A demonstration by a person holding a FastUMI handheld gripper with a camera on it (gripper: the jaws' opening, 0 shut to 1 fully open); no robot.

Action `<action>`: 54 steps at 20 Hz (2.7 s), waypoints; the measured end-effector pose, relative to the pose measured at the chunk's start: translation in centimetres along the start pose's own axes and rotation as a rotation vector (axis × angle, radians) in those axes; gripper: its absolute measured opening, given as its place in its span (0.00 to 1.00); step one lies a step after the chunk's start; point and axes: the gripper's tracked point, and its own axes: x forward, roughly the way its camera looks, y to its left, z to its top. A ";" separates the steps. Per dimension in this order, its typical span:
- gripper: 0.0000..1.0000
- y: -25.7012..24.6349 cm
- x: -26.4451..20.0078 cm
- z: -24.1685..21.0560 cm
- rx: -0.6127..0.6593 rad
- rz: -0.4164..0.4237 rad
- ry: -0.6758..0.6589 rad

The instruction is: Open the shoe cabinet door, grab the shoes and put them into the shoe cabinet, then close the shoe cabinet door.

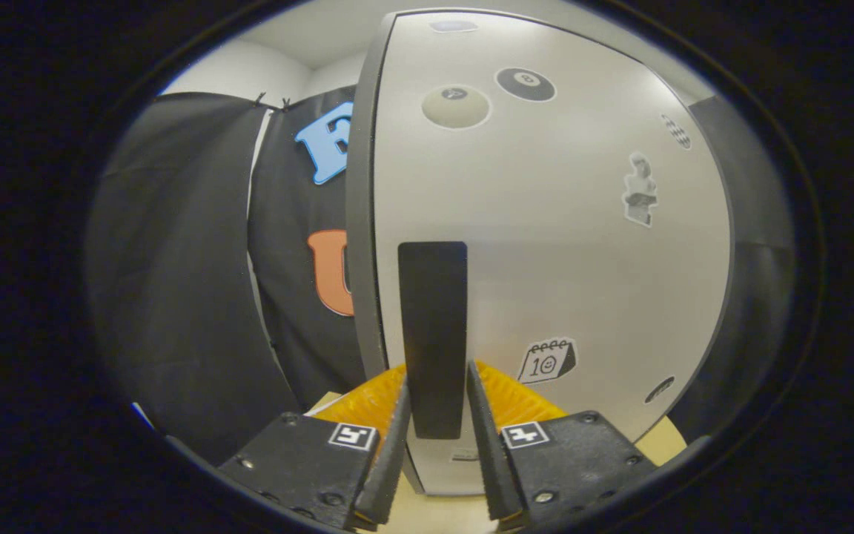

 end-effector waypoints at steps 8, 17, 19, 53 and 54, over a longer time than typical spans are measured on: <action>0.36 -0.3 -0.9 -0.2 0.003 -0.009 0.017; 0.32 -1.4 -7.6 -1.6 0.016 0.048 0.040; 0.32 -2.4 -10.1 -1.9 0.013 0.034 0.037; 0.10 -26.4 -31.8 -4.3 0.015 -0.133 0.002; 0.10 -27.5 -31.9 -4.2 0.020 -0.140 0.000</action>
